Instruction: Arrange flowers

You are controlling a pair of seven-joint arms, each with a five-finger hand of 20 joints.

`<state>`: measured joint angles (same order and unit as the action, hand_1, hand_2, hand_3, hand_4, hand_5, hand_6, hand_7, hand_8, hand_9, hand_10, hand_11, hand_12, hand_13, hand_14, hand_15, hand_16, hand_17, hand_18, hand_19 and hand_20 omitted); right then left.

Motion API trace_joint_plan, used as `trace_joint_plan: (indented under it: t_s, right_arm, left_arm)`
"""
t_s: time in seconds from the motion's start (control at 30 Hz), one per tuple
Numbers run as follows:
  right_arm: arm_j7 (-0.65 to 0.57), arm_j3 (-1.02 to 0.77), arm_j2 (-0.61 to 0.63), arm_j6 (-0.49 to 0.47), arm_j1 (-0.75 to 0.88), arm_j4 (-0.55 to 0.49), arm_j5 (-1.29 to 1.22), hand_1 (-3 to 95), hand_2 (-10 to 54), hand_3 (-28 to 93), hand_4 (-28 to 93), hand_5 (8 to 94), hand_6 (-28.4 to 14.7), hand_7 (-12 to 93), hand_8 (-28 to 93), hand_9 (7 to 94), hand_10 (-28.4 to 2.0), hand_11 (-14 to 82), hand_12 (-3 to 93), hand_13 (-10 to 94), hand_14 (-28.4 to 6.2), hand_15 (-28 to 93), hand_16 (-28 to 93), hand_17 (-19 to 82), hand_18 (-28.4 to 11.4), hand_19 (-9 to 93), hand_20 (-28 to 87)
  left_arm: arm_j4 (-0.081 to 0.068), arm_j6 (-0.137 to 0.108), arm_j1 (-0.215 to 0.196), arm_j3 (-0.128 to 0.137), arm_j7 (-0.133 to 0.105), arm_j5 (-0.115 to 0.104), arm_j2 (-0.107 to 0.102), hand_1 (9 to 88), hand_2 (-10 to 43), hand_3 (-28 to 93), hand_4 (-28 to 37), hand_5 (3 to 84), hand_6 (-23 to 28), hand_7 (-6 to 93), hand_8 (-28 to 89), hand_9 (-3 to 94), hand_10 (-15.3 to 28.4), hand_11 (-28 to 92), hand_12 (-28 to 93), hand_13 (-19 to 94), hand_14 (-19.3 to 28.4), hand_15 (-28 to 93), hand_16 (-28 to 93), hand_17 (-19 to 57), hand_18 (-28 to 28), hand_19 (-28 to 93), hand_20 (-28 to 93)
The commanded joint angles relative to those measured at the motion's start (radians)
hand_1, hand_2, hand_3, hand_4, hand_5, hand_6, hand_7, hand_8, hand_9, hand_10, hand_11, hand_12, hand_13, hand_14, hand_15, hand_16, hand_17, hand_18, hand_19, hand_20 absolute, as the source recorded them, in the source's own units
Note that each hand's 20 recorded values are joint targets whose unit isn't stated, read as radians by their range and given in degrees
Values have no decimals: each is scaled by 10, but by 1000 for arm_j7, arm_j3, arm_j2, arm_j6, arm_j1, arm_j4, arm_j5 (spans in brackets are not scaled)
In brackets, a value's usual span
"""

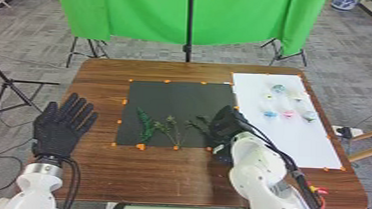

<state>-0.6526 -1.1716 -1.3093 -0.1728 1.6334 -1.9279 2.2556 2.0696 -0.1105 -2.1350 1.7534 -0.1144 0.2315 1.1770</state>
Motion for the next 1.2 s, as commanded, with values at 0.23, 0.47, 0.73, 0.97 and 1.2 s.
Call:
trace_joint_plan:
  t_s: [0.23, 0.47, 0.73, 0.97, 1.2]
  right_arm:
    - [-93, -33, 64, 77, 51, -85, -8, 427, -91, 744, -219, 573, -102, 137, -87, 617, -220, 229, 200, 611, -170, 673, 329, 381, -249, 926, 339]
    - [-86, -89, 87, 95, 118, -141, -32, 415, -76, 751, -212, 578, -106, 136, -92, 539, -238, 132, 146, 613, -166, 608, 250, 375, -249, 918, 303]
    - [-76, -104, 100, 67, 152, -162, 15, 419, -14, 745, -217, 614, -57, 113, -107, 557, -162, 109, 92, 683, -156, 498, 202, 387, -249, 910, 263]
    - [-101, -132, 81, -50, 157, -176, -62, 367, 34, 730, -209, 547, -99, 90, -97, 518, -215, 95, 91, 669, -167, 484, 205, 385, -257, 909, 254]
    - [-41, -125, 45, -51, 130, -162, -162, 364, 59, 721, -206, 542, -84, 92, -90, 623, -184, 119, 114, 693, -161, 512, 222, 382, -256, 914, 251]
  left_arm:
    - [-2, -27, -9, -5, -11, -6, -4, 300, 101, 721, -218, 435, 90, 83, -69, 380, 143, 164, 141, 306, 153, 378, -17, -37, 148, 310, 187]
    - [-3, -19, -5, -4, -10, -5, 3, 301, 101, 724, -219, 438, 90, 89, -70, 384, 142, 166, 140, 309, 152, 378, -18, -36, 148, 309, 188]
    - [1, -13, -17, -2, -17, -9, 5, 300, 103, 729, -218, 440, 90, 90, -71, 394, 145, 171, 141, 319, 153, 385, -15, -36, 149, 310, 188]
    - [4, -16, -24, 1, -17, -7, 5, 301, 106, 727, -215, 441, 90, 90, -72, 396, 146, 176, 142, 320, 153, 392, -19, -36, 149, 311, 188]
    - [-2, -8, -16, -10, -5, -7, 3, 301, 106, 727, -215, 442, 90, 91, -72, 405, 149, 184, 145, 322, 153, 395, -20, -36, 149, 311, 188]
